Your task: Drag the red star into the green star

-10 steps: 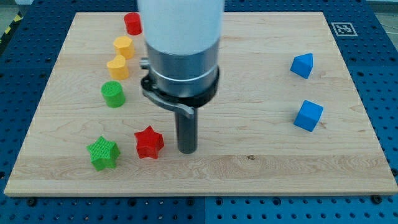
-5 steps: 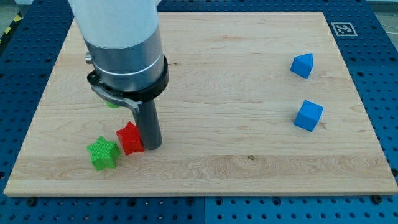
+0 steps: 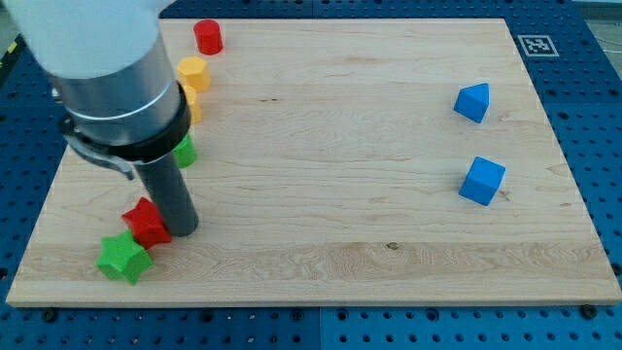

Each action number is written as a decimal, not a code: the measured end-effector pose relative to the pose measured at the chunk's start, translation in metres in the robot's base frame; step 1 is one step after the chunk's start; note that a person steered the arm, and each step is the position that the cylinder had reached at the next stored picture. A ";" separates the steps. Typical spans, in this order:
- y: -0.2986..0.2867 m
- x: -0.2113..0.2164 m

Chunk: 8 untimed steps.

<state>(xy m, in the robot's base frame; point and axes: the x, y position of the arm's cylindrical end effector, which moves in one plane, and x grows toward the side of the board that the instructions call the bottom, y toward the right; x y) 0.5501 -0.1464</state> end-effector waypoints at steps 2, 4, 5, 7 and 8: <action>0.016 0.020; 0.036 0.044; 0.071 0.043; 0.112 -0.016; 0.123 -0.052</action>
